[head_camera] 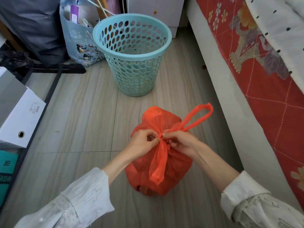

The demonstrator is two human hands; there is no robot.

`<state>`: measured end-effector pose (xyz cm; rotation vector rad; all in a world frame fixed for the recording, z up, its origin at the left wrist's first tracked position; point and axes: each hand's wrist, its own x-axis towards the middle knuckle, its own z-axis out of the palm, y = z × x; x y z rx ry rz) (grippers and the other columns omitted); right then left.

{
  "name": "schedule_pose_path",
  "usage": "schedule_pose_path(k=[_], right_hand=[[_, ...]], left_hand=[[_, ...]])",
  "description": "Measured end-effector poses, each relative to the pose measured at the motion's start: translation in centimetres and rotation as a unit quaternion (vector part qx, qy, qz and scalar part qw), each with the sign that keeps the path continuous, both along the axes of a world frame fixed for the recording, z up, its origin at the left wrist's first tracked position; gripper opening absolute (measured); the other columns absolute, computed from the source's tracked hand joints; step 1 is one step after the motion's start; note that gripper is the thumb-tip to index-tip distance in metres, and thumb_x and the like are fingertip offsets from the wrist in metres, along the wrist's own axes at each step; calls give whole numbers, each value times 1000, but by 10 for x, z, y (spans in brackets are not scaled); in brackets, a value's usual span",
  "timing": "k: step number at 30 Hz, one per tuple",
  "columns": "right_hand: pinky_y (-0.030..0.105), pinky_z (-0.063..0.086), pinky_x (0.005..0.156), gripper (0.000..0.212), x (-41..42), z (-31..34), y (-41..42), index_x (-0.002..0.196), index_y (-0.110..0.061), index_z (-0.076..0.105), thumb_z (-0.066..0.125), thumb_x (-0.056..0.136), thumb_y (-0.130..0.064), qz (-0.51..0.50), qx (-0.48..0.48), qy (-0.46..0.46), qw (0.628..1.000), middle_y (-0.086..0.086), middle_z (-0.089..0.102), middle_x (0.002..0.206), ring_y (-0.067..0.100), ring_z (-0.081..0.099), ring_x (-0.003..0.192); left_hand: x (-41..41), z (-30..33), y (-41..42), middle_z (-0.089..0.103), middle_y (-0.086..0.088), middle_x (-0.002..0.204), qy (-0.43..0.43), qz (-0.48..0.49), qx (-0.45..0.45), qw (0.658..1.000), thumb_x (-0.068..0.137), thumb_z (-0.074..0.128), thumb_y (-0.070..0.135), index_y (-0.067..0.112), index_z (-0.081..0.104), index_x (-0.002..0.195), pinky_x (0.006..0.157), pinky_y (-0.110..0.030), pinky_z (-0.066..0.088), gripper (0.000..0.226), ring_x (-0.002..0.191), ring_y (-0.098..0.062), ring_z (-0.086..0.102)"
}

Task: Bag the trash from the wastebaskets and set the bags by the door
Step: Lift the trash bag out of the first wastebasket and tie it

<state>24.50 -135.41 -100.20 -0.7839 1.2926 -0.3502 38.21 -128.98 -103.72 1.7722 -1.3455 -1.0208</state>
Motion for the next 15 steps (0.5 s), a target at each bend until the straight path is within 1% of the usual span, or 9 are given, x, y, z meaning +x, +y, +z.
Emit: schedule_pose_path(k=[1,3,5,7,8,9,11,13,15], right_hand=[[11,29,30,14,0,0,-1,73,-7,61,60,78,6,-10,16,-26,999,0,59,46,2,45,34],[11,29,31,16,3,-1,-1,75,-7,61,55,83,6,-25,34,-61,997,1,59,51,2,45,35],[11,30,33,21,5,-1,2,79,-10,62,51,84,7,-30,32,-81,996,1,58,58,3,46,39],[12,32,36,27,5,-4,5,84,-13,62,48,84,9,-32,16,-105,994,-3,63,57,2,50,41],[12,33,36,29,5,-4,5,85,-13,62,46,84,10,-31,5,-118,993,-6,65,55,1,53,42],[11,35,37,31,4,-4,5,85,-14,62,45,84,12,-30,-6,-131,991,-8,66,54,0,55,43],[11,38,41,34,4,-4,5,82,-13,61,43,82,16,-31,-26,-148,988,-6,67,57,3,57,49],[13,42,49,35,4,-2,5,77,-11,60,43,80,19,-19,-58,-143,988,1,64,68,7,58,56],[18,43,58,34,6,-2,7,76,-11,59,46,78,20,7,-102,-123,987,7,61,77,13,56,63]], left_hand=[[0,1,-1,55,14,61,-7,-1,-2,1000,76,66,18,33,53,60,71,-33,45,25,58,0,49],[-1,3,-1,55,10,62,-20,-1,-6,1000,77,66,13,29,55,64,71,-33,46,23,61,-7,50],[-1,6,-1,58,7,64,-17,5,-10,1000,77,67,13,24,60,68,72,-32,46,15,61,-8,51],[0,8,0,62,5,67,-9,5,-6,1000,79,65,15,21,64,70,74,-32,47,11,65,-9,55],[1,9,0,63,8,65,3,5,-1,1000,81,62,15,21,64,68,74,-32,47,14,64,-7,57],[1,10,0,64,12,60,25,13,7,1000,83,60,15,22,64,66,72,-30,49,19,61,-5,58],[3,13,-1,63,12,51,76,51,14,996,85,59,11,26,60,65,65,-27,50,24,50,-2,58],[6,15,-1,63,8,56,84,70,10,994,82,64,12,26,55,74,62,-26,49,18,46,-4,58],[8,18,-1,63,4,64,70,42,15,997,80,66,16,27,54,87,61,-21,47,18,45,-1,57]])
